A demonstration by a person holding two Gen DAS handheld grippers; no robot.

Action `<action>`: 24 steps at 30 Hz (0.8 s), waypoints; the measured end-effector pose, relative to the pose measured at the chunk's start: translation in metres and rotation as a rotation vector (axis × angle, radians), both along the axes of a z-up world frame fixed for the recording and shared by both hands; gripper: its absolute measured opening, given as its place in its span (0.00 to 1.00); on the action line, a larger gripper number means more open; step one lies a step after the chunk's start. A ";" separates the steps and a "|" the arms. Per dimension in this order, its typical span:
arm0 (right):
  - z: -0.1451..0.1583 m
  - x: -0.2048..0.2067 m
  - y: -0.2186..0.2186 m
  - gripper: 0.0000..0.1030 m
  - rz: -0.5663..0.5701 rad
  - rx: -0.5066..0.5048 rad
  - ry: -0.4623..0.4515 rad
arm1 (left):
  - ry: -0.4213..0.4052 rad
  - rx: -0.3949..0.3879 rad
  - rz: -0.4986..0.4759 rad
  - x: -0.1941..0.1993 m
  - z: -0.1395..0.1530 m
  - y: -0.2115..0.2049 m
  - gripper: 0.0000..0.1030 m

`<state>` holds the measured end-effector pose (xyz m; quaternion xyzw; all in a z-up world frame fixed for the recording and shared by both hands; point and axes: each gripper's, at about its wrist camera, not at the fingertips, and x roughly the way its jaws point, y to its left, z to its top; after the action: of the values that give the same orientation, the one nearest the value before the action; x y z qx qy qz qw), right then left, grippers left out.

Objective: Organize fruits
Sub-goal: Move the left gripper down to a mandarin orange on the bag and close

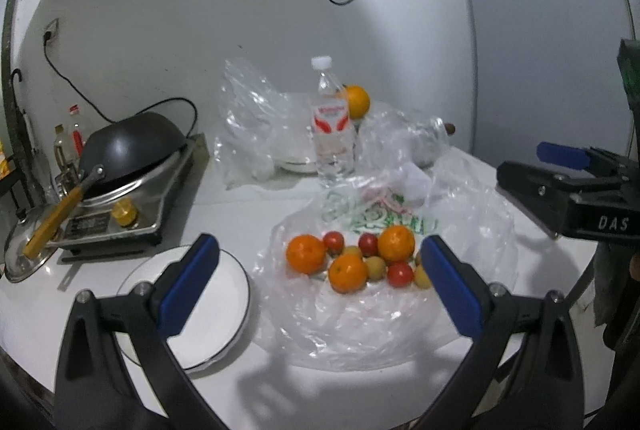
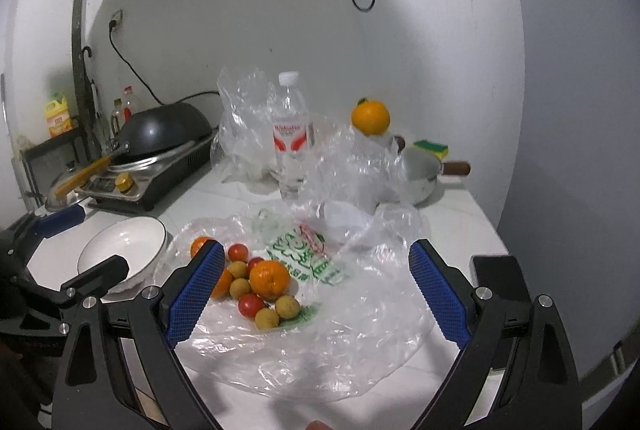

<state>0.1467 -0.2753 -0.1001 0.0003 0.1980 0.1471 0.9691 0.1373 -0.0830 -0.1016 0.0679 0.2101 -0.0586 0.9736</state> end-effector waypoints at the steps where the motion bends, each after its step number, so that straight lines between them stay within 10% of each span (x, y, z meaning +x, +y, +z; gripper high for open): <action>1: -0.003 0.003 0.001 0.92 0.005 -0.001 0.010 | 0.006 0.005 -0.004 0.003 -0.002 -0.001 0.98; 24: -0.044 0.071 0.025 0.87 0.100 0.012 0.140 | 0.209 0.027 -0.065 0.075 -0.056 -0.020 0.66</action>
<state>0.2179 -0.2503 -0.1442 0.0065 0.2639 0.1959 0.9444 0.2126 -0.1033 -0.1578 0.0813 0.3091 -0.0940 0.9429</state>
